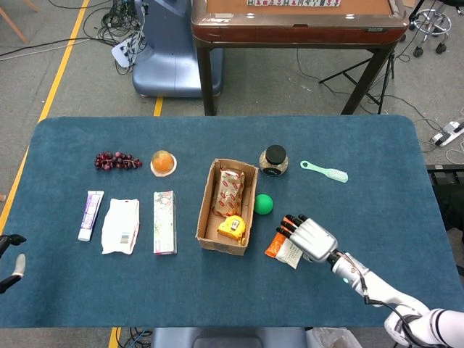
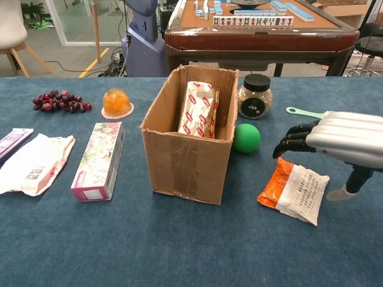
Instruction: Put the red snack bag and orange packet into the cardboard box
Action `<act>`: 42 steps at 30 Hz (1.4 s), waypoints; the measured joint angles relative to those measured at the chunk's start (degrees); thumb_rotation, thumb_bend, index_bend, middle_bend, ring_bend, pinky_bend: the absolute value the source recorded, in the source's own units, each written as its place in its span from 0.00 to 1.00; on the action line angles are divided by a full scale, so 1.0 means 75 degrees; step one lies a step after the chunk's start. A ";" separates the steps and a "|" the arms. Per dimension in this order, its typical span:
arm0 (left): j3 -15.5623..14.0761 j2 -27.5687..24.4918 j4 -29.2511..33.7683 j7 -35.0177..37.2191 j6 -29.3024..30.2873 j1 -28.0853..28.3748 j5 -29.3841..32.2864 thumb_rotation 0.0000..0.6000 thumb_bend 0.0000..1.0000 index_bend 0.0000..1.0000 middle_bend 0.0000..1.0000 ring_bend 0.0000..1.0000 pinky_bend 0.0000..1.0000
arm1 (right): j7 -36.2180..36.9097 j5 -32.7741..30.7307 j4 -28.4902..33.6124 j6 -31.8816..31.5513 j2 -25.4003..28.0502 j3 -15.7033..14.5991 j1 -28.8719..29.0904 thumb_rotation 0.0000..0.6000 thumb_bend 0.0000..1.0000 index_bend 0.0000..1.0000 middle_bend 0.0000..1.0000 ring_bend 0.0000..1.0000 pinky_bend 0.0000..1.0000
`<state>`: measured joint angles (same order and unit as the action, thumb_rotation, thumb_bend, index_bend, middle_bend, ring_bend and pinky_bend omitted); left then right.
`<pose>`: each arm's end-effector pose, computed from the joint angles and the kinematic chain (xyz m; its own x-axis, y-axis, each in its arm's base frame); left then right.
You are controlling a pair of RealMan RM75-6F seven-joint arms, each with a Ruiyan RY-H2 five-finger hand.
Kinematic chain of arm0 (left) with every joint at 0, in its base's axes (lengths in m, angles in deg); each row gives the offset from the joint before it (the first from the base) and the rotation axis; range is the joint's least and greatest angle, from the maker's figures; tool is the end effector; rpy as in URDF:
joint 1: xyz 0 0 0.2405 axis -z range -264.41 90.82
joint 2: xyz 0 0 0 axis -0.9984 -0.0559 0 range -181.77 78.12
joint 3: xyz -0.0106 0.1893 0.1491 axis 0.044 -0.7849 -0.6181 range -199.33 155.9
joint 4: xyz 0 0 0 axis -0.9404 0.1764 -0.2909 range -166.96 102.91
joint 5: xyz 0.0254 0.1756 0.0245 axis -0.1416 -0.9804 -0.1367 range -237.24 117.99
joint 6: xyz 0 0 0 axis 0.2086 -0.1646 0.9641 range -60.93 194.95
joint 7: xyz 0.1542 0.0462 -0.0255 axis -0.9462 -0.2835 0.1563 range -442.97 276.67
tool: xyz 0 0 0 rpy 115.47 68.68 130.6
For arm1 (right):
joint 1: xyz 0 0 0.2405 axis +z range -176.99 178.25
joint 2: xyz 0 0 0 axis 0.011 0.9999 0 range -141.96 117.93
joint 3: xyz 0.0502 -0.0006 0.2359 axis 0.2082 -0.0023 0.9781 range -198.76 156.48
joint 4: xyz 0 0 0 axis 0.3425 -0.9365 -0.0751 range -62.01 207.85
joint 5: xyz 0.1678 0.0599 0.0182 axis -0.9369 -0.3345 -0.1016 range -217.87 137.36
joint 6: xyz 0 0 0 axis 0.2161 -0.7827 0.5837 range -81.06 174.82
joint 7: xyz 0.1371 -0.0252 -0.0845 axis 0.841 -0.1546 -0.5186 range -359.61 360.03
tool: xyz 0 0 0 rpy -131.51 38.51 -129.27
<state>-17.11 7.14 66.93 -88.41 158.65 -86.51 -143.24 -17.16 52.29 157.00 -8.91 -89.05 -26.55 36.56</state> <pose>-0.2812 0.1769 0.2217 0.4585 -0.1005 0.8830 0.8875 0.1036 -0.4491 -0.1950 -0.2755 0.0253 0.7911 -0.1570 0.5913 -0.5222 -0.6766 0.5191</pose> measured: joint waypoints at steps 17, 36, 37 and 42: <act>0.0033 -0.0079 0.0049 0.0097 0.0082 -0.0052 0.0030 1.00 0.43 0.39 0.43 0.32 0.45 | 0.0484 -0.0128 -0.0771 0.0625 -0.0773 0.0036 0.0152 1.00 0.00 0.27 0.31 0.22 0.32; 0.0046 -0.0122 0.0080 0.0144 0.0107 -0.0077 0.0036 1.00 0.43 0.39 0.43 0.32 0.45 | 0.1183 0.0239 -0.1062 -0.0221 -0.0909 0.0149 0.0052 1.00 0.00 0.56 0.64 0.57 0.45; 0.0047 -0.0121 0.0080 0.0139 0.0105 -0.0076 0.0039 1.00 0.43 0.39 0.43 0.32 0.45 | 0.1185 0.0270 -0.0966 -0.0315 -0.0831 0.0173 0.0044 1.00 0.00 0.56 0.64 0.57 0.45; 0.0039 -0.0101 0.0070 0.0093 0.0094 -0.0070 0.0026 1.00 0.43 0.39 0.43 0.32 0.45 | 0.1045 0.0423 -0.0170 -0.0864 -0.0273 0.0455 0.0037 1.00 0.00 0.56 0.64 0.57 0.45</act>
<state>-16.82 6.39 67.46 -87.71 159.36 -87.04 -143.04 -9.32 55.46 155.73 -15.39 -91.10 -23.14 36.84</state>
